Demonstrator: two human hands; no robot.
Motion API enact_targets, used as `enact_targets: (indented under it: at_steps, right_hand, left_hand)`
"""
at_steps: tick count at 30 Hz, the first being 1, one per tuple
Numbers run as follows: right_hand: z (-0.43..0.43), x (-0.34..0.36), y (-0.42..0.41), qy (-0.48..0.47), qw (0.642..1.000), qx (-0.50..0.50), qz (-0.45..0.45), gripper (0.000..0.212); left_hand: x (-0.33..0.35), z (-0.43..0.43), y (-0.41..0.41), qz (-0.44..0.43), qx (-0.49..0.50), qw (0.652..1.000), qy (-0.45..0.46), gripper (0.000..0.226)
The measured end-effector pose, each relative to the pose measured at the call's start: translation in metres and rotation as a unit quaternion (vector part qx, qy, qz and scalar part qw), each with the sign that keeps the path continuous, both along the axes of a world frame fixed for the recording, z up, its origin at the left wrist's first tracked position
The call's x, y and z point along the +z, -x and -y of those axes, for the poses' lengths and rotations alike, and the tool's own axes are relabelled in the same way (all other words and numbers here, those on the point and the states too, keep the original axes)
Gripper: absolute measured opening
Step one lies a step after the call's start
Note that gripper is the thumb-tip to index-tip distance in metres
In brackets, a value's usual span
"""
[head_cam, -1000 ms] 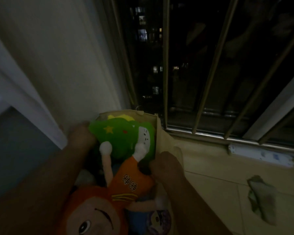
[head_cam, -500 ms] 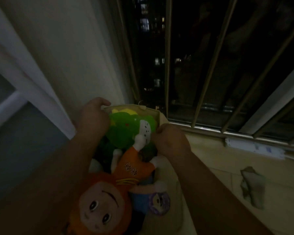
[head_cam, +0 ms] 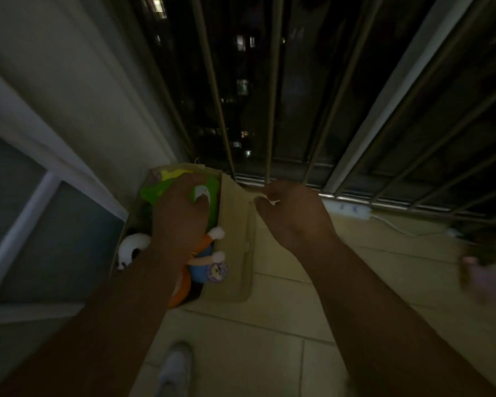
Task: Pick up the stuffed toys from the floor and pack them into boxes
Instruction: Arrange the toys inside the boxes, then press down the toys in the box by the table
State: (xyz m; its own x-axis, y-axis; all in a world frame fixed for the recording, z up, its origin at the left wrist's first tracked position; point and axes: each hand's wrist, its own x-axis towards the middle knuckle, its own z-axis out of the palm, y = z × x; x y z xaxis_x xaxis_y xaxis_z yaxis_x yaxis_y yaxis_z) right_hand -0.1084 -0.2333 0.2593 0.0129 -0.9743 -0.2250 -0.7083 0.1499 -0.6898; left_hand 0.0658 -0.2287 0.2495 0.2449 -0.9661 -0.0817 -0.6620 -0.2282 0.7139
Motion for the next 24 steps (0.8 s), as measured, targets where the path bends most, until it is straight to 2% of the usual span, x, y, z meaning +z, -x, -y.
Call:
enact_targets:
  at_steps: [9,15,20,24]
  right_hand:
    - [-0.073,0.199,0.081,0.024,0.999,-0.007,-0.041,0.030]
    - [-0.144,0.322,0.104,0.010,0.998,-0.062,-0.026,0.027]
    - [-0.206,0.401,0.104,0.025,0.997,-0.056,-0.056,0.028]
    - [-0.277,0.438,0.097,0.040,0.994,-0.064,-0.078,0.032]
  left_hand:
    - [0.191,-0.064,0.079,-0.092,0.005,0.995,-0.038,0.043]
    - [0.330,-0.141,0.100,-0.077,-0.003,0.997,-0.017,0.042]
    - [0.402,-0.203,0.102,-0.098,-0.027,0.995,0.006,0.043]
    - [0.440,-0.262,0.101,-0.115,-0.058,0.991,0.032,0.043]
